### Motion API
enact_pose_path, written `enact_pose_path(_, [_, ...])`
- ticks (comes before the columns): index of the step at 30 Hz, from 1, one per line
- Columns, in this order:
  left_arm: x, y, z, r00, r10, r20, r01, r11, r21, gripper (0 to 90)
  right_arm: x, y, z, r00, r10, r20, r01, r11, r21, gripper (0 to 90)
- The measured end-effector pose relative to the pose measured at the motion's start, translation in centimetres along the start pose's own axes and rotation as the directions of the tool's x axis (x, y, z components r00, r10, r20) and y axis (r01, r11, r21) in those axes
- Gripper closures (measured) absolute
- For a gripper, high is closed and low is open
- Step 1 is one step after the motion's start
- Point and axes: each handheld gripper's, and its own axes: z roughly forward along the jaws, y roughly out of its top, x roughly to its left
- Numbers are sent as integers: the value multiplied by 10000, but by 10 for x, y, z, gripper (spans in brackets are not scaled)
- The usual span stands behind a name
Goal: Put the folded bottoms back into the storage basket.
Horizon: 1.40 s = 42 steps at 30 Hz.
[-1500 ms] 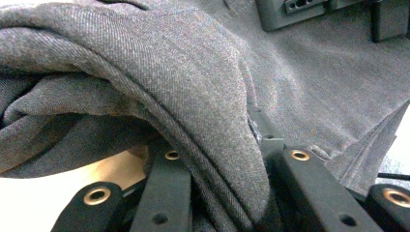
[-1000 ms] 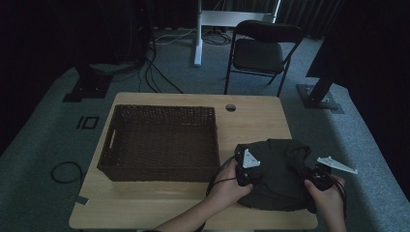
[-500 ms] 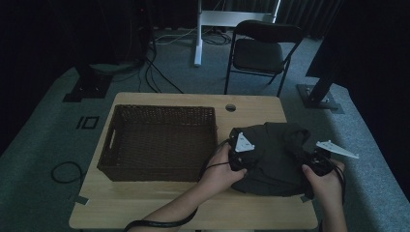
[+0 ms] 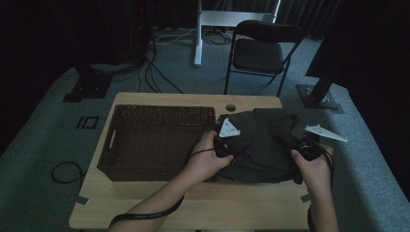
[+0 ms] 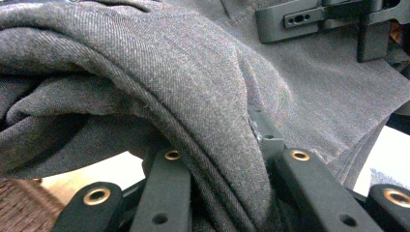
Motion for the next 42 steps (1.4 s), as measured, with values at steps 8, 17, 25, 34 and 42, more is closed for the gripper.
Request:
enact_pose_path(8, [17,2,-19,9997,-109,-229,108,9999,-62,749,17,12,14,9996,-60,-258,59,10000,-48,682])
enact_pose_path(17, [37,2,-45,9985,-289,-457,280,9994,-205,747,42,26,31,9979,-309,-564,300,9994,-181,682])
enact_pose_path(25, [52,-1,-63,9968,-267,-753,247,9993,-271,747,63,34,49,9952,-388,-900,367,9990,-252,682])
enact_pose_path(34, [70,-6,-86,9936,-331,-1082,295,9990,-351,747,85,41,67,9918,-500,-1173,477,9986,-228,681])
enact_pose_path(42, [85,-15,-102,9887,-394,-1449,349,9988,-339,745,103,43,87,9885,-511,-1424,490,9986,-185,682])
